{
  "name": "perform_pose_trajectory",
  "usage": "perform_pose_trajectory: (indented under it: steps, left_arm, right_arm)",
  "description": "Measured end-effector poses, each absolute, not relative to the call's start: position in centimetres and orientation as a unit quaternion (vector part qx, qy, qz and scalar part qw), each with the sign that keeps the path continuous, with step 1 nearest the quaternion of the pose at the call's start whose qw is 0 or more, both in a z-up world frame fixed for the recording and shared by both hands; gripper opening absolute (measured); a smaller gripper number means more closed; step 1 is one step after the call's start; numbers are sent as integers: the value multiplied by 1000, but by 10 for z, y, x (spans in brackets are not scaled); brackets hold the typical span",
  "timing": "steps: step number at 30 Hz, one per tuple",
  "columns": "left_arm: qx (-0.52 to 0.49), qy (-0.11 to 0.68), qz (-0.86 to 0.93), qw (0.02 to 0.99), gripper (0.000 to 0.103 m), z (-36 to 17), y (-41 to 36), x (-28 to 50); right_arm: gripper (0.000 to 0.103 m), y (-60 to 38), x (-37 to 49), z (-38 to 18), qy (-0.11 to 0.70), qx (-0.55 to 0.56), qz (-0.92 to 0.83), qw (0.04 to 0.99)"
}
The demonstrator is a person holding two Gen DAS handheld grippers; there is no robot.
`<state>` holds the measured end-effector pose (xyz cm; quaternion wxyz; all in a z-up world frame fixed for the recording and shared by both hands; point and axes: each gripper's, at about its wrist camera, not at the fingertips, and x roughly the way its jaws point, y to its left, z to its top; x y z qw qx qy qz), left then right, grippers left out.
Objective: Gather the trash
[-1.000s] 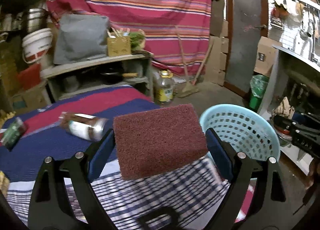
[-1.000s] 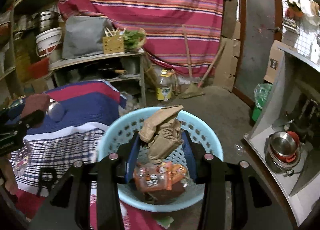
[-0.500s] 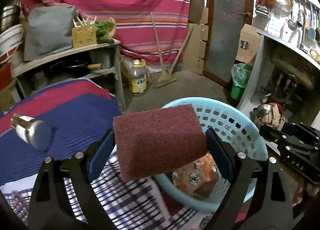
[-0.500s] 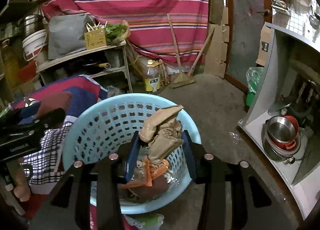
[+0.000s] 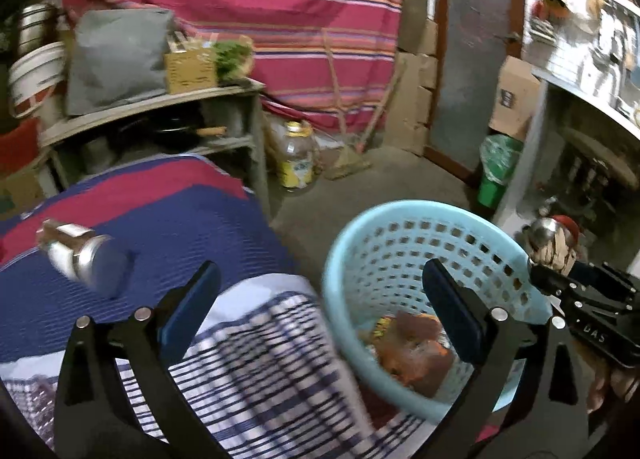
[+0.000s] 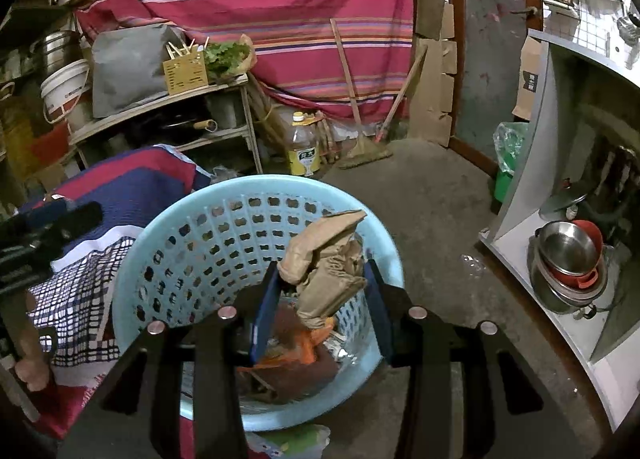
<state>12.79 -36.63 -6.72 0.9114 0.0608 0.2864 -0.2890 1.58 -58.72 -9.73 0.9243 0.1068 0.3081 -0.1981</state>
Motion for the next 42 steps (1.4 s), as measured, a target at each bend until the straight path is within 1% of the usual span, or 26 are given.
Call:
perform_pose_trajectory:
  steps: [9, 17, 19, 20, 21, 22, 25, 31, 35, 37, 40, 42]
  left_arm:
    - [42, 271, -212, 938, 97, -53, -299, 107]
    - [55, 256, -163, 951, 97, -39, -241, 89]
    - [56, 254, -154, 953, 98, -38, -230, 85]
    - [56, 253, -150, 954, 97, -37, -224, 82]
    - [56, 252, -147, 955, 97, -37, -218, 80]
    - [55, 253, -145, 955, 97, -37, -213, 78]
    - [46, 260, -141, 954, 97, -36, -196, 74]
    - [55, 257, -135, 955, 98, -34, -165, 56]
    - [58, 245, -114, 961, 98, -31, -137, 41]
    - [64, 239, -102, 964, 98, -30, -120, 33]
    - [56, 237, -85, 966, 98, -28, -96, 24]
    - [47, 238, -76, 967, 98, -27, -79, 18]
  right_arm:
    - [43, -563, 43, -106, 313, 104, -163, 930]
    - [43, -547, 66, -112, 331, 91, -156, 926]
    - [45, -547, 70, -112, 337, 84, -159, 924]
    - [47, -547, 71, -110, 336, 81, -167, 923]
    - [62, -548, 71, -109, 336, 79, -172, 923]
    - [73, -548, 71, -107, 336, 79, -174, 922]
    - [75, -547, 66, -100, 329, 79, -179, 924]
    - [87, -506, 41, -76, 303, 73, -171, 935]
    - [89, -457, 20, -56, 273, 74, -135, 950]
    - [92, -434, 13, -46, 262, 70, -117, 955]
    - [93, -396, 3, -30, 249, 59, -92, 962]
    - [96, -371, -7, -23, 239, 53, -73, 967]
